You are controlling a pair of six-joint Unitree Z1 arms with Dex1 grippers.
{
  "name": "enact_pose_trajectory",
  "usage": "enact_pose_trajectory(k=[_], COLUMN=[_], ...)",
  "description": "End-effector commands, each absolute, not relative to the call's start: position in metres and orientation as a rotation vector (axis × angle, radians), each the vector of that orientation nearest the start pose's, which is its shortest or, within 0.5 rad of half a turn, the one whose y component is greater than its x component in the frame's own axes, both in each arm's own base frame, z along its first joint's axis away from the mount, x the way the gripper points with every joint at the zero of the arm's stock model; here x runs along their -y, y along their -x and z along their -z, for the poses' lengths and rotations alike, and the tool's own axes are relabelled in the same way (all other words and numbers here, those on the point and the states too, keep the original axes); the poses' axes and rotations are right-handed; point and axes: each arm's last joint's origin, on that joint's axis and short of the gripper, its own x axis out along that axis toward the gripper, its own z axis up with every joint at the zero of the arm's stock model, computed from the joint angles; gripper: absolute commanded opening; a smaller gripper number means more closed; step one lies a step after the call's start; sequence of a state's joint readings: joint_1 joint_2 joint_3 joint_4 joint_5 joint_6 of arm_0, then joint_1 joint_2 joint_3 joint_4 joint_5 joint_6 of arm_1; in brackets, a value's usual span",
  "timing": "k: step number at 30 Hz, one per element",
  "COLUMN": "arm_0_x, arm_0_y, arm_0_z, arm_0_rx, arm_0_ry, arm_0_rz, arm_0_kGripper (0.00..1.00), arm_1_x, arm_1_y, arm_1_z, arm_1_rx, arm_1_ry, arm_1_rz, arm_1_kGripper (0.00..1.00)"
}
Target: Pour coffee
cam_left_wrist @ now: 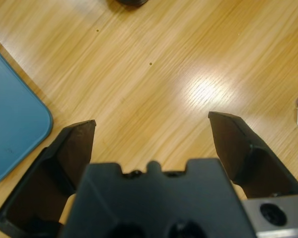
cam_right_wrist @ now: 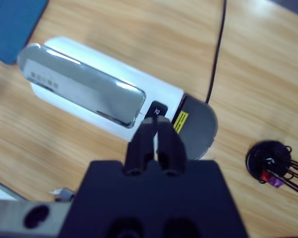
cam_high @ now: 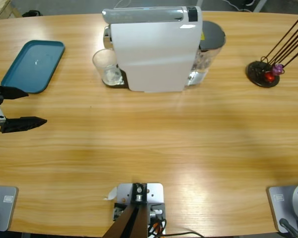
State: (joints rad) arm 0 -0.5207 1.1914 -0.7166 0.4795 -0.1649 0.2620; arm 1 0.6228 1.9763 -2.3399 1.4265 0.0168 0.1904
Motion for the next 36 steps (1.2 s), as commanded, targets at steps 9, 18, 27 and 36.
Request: enact_pose_trajectory(k=[9,18,27,36], arm_0_x=[0.09,0.09,0.09,0.09], arm_0_y=[-0.139,-0.139,-0.139,-0.139], arm_0_z=[-0.265,-0.264,-0.264,-0.264], arm_0_rx=[-0.956,-0.957,-0.959,-0.959], arm_0_ry=[-0.417,-0.418,-0.417,-0.419], arm_0_rz=[0.75,0.751,0.75,0.751], arm_0_kGripper=[0.996,0.996,0.996,0.996], arm_1_x=[-0.239,-0.243,-0.238,-0.235], arm_1_y=[-0.334,-0.343,-0.346,-0.349], arm_1_z=[-0.414,-0.4,-0.4,-0.396], arm_1_rx=[-1.203,-1.233,-1.23,-1.244], arm_1_ry=[0.16,0.174,0.177,0.18], arm_1_rz=[-0.495,-0.485,-0.459,-0.45], arm_1_kGripper=[0.0,0.0,0.0,0.0])
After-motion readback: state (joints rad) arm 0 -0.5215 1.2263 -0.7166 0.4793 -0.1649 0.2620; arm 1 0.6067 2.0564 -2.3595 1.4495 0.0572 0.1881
